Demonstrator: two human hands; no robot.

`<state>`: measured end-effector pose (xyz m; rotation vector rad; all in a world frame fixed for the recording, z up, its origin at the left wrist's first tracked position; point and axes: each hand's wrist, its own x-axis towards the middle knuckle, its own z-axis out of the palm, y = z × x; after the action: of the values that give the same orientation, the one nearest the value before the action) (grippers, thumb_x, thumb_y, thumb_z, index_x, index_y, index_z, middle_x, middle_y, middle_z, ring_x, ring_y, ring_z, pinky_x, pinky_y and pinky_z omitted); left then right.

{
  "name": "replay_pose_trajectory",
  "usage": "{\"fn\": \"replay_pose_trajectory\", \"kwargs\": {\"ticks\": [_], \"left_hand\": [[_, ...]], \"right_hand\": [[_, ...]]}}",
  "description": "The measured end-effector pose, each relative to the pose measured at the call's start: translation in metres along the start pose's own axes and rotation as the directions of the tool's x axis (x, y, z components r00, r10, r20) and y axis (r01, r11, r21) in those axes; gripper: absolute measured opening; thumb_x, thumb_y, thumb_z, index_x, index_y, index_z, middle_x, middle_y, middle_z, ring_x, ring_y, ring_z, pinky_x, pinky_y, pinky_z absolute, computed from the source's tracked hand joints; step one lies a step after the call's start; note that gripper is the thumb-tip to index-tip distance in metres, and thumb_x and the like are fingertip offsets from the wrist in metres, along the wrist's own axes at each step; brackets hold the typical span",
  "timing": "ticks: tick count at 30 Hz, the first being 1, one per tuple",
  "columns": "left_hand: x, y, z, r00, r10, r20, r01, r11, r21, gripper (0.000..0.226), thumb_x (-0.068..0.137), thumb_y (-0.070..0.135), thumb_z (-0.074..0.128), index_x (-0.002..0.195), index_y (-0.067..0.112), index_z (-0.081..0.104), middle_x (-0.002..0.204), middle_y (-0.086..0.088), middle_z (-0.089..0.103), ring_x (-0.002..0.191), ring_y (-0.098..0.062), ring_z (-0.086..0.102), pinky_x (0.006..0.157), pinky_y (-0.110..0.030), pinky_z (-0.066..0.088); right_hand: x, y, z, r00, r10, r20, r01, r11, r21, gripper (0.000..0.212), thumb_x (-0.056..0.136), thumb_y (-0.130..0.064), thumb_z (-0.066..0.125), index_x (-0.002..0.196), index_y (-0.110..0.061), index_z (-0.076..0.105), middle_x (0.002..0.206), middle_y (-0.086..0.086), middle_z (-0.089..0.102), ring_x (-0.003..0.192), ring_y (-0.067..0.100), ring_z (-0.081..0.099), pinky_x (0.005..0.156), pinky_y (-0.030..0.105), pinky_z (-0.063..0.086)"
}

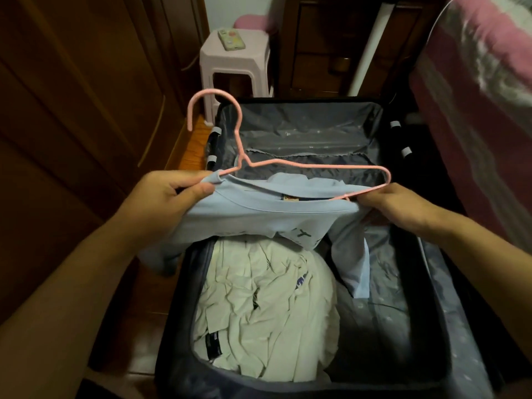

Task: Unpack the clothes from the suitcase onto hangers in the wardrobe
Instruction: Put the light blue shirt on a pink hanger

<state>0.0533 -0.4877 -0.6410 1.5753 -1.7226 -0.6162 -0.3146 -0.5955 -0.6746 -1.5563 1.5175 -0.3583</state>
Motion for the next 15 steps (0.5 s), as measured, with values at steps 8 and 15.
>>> {"fn": "replay_pose_trajectory", "kwargs": {"ticks": [8, 15], "left_hand": [[0.000, -0.016, 0.005, 0.986, 0.148, -0.082, -0.131, 0.974, 0.184, 0.025, 0.096, 0.020, 0.064, 0.117, 0.013, 0.075, 0.101, 0.006, 0.072, 0.097, 0.000, 0.065, 0.083, -0.011, 0.047], [-0.003, -0.011, 0.004, 0.966, 0.225, 0.126, -0.255, 0.909, 0.330, 0.027, 0.098, 0.040, 0.054, 0.111, 0.029, 0.075, 0.092, 0.028, 0.062, 0.088, 0.002, 0.059, 0.077, -0.024, 0.047]], "right_hand": [[-0.014, -0.010, -0.019, 0.982, -0.135, -0.129, 0.079, 0.926, -0.369, 0.038, 0.079, -0.007, 0.064, 0.096, -0.037, 0.079, 0.089, -0.008, 0.077, 0.088, 0.013, 0.069, 0.085, 0.027, 0.054], [-0.026, -0.014, -0.048, 0.913, -0.297, -0.280, 0.063, 0.781, -0.621, 0.024, 0.082, -0.012, 0.058, 0.080, -0.022, 0.079, 0.088, 0.008, 0.075, 0.091, 0.032, 0.066, 0.081, 0.032, 0.052]]}}
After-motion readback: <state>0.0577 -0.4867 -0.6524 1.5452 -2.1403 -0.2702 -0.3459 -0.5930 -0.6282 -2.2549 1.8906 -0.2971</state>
